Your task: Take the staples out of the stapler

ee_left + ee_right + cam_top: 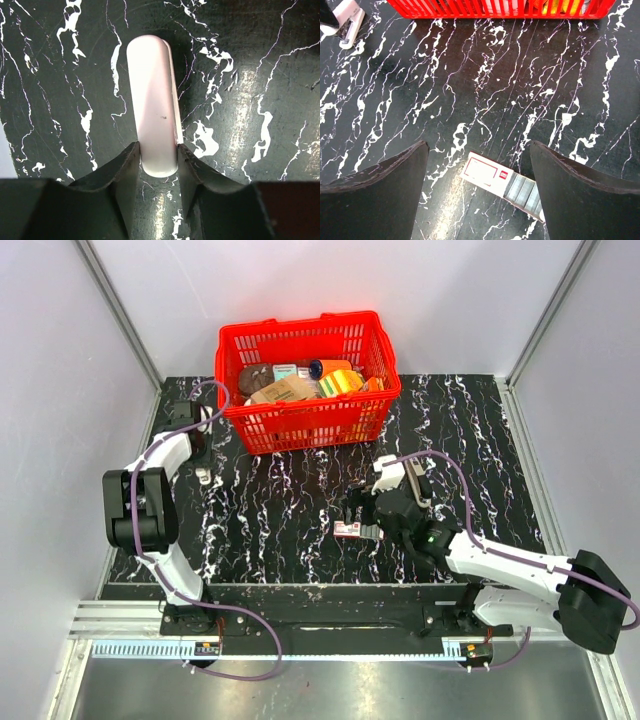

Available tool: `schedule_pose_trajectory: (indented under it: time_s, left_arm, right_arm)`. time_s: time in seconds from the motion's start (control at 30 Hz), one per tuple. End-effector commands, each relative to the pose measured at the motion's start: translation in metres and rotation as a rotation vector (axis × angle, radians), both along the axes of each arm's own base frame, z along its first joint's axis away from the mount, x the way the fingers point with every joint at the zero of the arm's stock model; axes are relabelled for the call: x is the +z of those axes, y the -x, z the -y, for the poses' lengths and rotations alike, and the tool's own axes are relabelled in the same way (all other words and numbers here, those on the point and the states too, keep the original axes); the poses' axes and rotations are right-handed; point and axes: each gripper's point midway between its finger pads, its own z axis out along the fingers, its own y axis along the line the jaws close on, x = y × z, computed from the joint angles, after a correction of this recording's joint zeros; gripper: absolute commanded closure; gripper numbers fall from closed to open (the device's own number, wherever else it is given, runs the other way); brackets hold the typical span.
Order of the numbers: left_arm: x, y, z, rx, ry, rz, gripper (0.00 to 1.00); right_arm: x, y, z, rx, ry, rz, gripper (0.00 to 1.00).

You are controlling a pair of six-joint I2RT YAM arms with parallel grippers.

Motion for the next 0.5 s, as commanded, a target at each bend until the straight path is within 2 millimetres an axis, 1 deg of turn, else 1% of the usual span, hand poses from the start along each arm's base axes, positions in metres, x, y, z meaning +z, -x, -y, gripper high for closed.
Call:
schedule_pose_trajectory:
  time_s: [0.0,0.13,0.2,0.27,0.33,0.47]
  left_arm:
    - [-0.005,0.006,0.006,-0.017,0.035,0.002,0.66]
    - [-0.001,0.022,0.019,-0.039,0.099,-0.01,0.78]
    - [0.005,0.035,0.029,-0.059,0.144,-0.013,0.8]
    - [0.009,0.051,0.039,-0.078,0.187,-0.025,0.8]
    - [0.019,0.067,0.052,-0.111,0.216,-0.03,0.8]
    - [0.035,0.096,0.07,-0.163,0.24,-0.033,0.8]
  right_arm:
    - [0.027,-0.006,0.001,-0.029,0.002,0.069,0.12]
    - [0.03,-0.006,-0.001,-0.027,0.021,0.072,0.12]
    - [0.034,-0.006,-0.003,-0.025,0.025,0.078,0.12]
    - [0.036,-0.005,-0.005,-0.023,0.034,0.081,0.12]
    - [0.036,-0.004,-0.005,-0.024,0.04,0.08,0.12]
    - [0.035,-0.001,-0.01,-0.023,0.06,0.069,0.12]
